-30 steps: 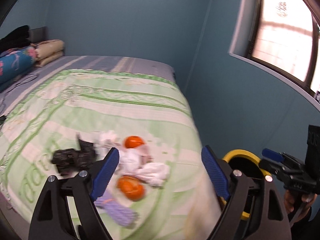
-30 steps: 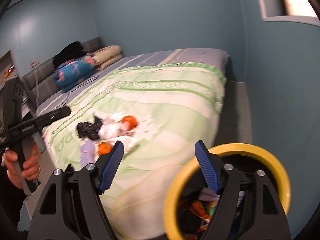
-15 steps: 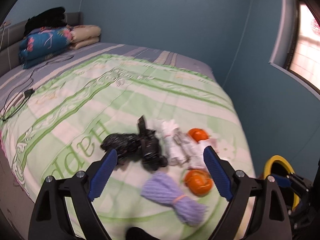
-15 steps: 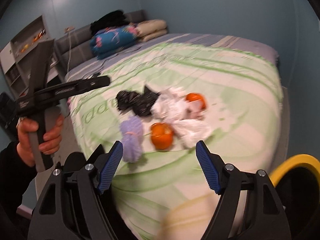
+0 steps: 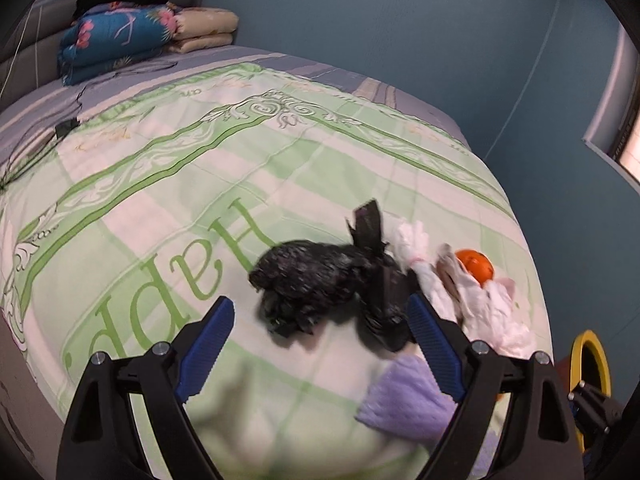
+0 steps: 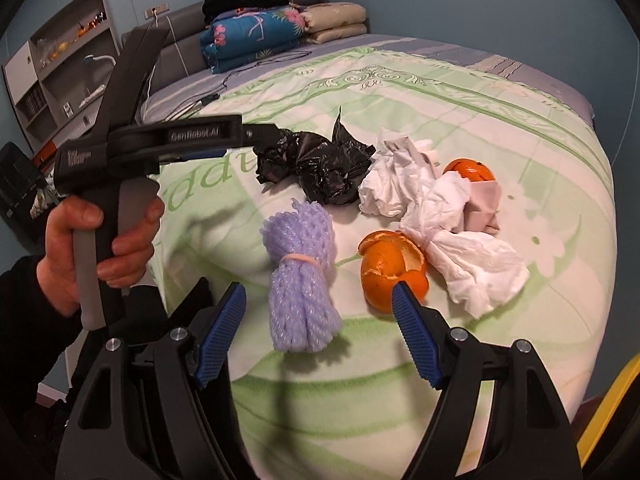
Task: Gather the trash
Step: 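Grasp the black plastic bag with the left gripper while the right grasps the lavender foam net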
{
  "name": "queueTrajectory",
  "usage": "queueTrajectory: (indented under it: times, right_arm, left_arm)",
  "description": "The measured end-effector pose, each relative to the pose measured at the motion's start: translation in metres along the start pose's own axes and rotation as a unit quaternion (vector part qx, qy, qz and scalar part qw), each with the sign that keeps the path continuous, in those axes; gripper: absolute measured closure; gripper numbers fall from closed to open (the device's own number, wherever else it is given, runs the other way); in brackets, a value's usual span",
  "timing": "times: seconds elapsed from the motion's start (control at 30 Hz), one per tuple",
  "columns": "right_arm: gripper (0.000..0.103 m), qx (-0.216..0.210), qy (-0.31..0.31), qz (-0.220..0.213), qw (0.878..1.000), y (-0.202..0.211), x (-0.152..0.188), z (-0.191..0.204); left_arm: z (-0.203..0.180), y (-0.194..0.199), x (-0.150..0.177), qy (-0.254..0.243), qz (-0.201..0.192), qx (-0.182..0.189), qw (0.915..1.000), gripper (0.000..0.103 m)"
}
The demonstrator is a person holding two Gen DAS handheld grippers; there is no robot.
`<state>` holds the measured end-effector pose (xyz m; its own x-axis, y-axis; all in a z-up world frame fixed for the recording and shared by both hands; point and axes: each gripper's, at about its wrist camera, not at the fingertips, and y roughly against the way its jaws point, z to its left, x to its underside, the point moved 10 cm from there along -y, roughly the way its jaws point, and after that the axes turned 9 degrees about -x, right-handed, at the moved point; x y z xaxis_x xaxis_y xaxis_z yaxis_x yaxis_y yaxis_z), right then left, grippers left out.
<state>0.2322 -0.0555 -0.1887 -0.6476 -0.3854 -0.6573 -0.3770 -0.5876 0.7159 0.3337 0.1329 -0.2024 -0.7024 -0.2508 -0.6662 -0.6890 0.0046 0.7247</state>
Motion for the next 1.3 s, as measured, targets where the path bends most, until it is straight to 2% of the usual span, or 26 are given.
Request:
queueTrajectory:
  times: [0.37, 0.47, 0.6, 0.73, 0.8, 0.93, 1.03, 1.13, 1.2, 1.3]
  right_arm:
    - [0.032, 0.018, 0.015, 0.011, 1.0, -0.025, -0.002, -0.003]
    - [0.032, 0.024, 0.024, 0.009, 0.999, -0.026, -0.004, 0.0]
    - [0.032, 0.037, 0.062, -0.007, 0.997, -0.021, -0.01, 0.013]
    - [0.032, 0.051, 0.085, 0.011, 0.995, -0.037, -0.01, 0.017]
    - [0.036, 0.053, 0.084, 0.024, 0.995, -0.048, -0.009, 0.015]
    - [0.048, 0.068, 0.104, 0.033, 0.992, -0.057, -0.007, 0.018]
    - [0.053, 0.071, 0.114, 0.045, 0.99, -0.062, -0.002, 0.021]
    - [0.069, 0.09, 0.135, 0.06, 0.985, -0.069, 0.004, 0.023]
    - [0.076, 0.082, 0.116, 0.062, 0.988, -0.07, 0.005, 0.021]
    - [0.078, 0.081, 0.096, 0.052, 0.991, -0.059, 0.001, 0.017]
  left_arm:
    - [0.016, -0.043, -0.014, 0.058, 0.018, 0.016, 0.998, 0.02]
    - [0.014, -0.052, -0.01, 0.065, 0.025, 0.023, 0.9973, 0.027]
    - [0.011, -0.059, -0.006, 0.066, 0.027, 0.026, 0.9971, 0.03]
    - [0.006, -0.068, -0.004, 0.065, 0.036, 0.033, 0.9967, 0.044]
    - [0.002, -0.073, -0.003, 0.061, 0.042, 0.036, 0.9966, 0.053]
    - [-0.001, -0.075, -0.001, 0.056, 0.035, 0.031, 0.9974, 0.06]
    - [-0.001, -0.072, -0.002, 0.055, 0.03, 0.033, 0.9975, 0.063]
    - [0.001, -0.065, -0.005, 0.054, 0.023, 0.033, 0.9977, 0.065]
    - [0.004, -0.058, -0.006, 0.056, 0.017, 0.033, 0.9977, 0.065]
    - [0.011, -0.043, -0.011, 0.065, 0.005, 0.037, 0.9972, 0.065]
